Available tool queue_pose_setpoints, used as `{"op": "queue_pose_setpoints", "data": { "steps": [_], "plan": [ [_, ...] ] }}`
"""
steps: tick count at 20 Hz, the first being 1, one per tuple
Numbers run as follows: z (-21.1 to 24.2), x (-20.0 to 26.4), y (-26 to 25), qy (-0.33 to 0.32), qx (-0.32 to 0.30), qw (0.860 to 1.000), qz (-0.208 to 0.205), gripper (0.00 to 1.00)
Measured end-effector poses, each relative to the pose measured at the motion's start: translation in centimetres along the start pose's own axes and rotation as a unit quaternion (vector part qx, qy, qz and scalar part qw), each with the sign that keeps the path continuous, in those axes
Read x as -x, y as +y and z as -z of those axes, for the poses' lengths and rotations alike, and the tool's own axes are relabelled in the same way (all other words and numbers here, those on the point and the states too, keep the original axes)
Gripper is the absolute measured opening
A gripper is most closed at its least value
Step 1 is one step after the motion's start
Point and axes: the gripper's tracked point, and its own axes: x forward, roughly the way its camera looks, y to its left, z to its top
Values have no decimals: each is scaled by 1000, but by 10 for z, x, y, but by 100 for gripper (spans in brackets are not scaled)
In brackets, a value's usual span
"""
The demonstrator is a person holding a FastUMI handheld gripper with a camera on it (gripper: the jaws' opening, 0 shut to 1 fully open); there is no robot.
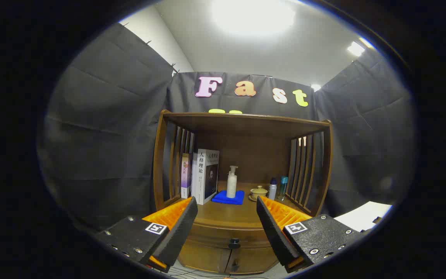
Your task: Pull open the drawer, take out the items inside it, and place them on the countertop above the cabinet.
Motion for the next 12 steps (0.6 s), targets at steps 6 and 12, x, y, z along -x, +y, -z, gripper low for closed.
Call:
{"op": "queue_pose_setpoints", "data": {
  "steps": [6,12],
  "plan": [
    [3,-1,-9,2,14,1000,12,95],
    [10,-6,-23,12,-16,1000,19,95]
  ]
}}
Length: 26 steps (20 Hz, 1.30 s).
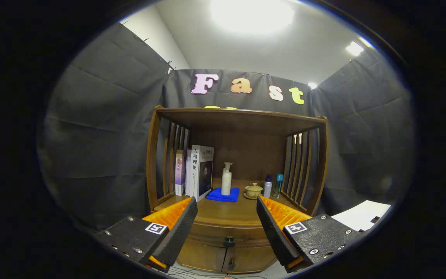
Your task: Pull open the drawer, take out the items inside it, and place them on the countertop above the cabinet.
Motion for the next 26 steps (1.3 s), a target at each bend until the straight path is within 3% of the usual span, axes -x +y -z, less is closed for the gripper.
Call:
{"op": "queue_pose_setpoints", "data": {
  "steps": [12,20,23,26],
  "plan": [
    [18,-13,-25,21,-42,999,14,95],
    [75,-32,-32,79,-28,996,11,95],
    [107,-44,-35,109,-26,993,33,95],
    [135,-44,-27,128,-35,991,-1,95]
  ]
}}
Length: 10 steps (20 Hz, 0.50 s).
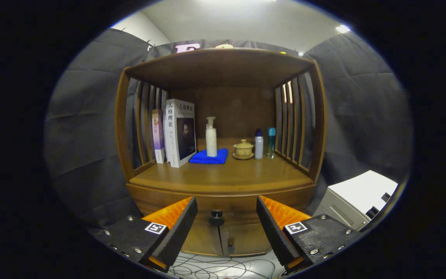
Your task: Pull open the drawer, take out the items inside it, and place them on the countertop above the cabinet.
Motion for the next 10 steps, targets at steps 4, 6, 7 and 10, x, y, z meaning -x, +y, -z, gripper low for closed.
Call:
{"op": "queue_pose_setpoints", "data": {
  "steps": [4,6,7,10],
  "plan": [
    [31,-9,0,-20,3,1000,13,95],
    [44,-14,-4,-28,11,999,26,95],
    [50,-20,-4,-27,17,999,33,95],
    [70,-39,-3,-16,32,998,50,95]
  ]
}}
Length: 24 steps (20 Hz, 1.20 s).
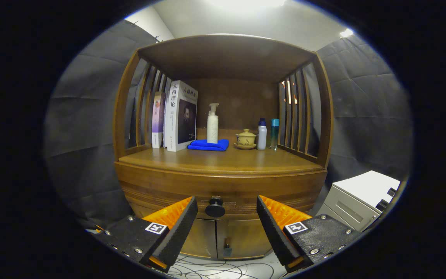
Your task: Pull open the drawer, take out the items inside it, and place them on the countertop above the cabinet.
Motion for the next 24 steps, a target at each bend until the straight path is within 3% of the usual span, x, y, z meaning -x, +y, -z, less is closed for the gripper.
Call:
{"op": "queue_pose_setpoints", "data": {
  "steps": [6,14,18,24],
  "plan": [
    [27,-48,26,11,-54,998,-20,92],
    [42,-69,33,16,-80,997,-19,75],
    [44,-71,27,11,-87,996,-8,49],
    [48,-73,27,8,-72,997,-15,37]
  ]
}}
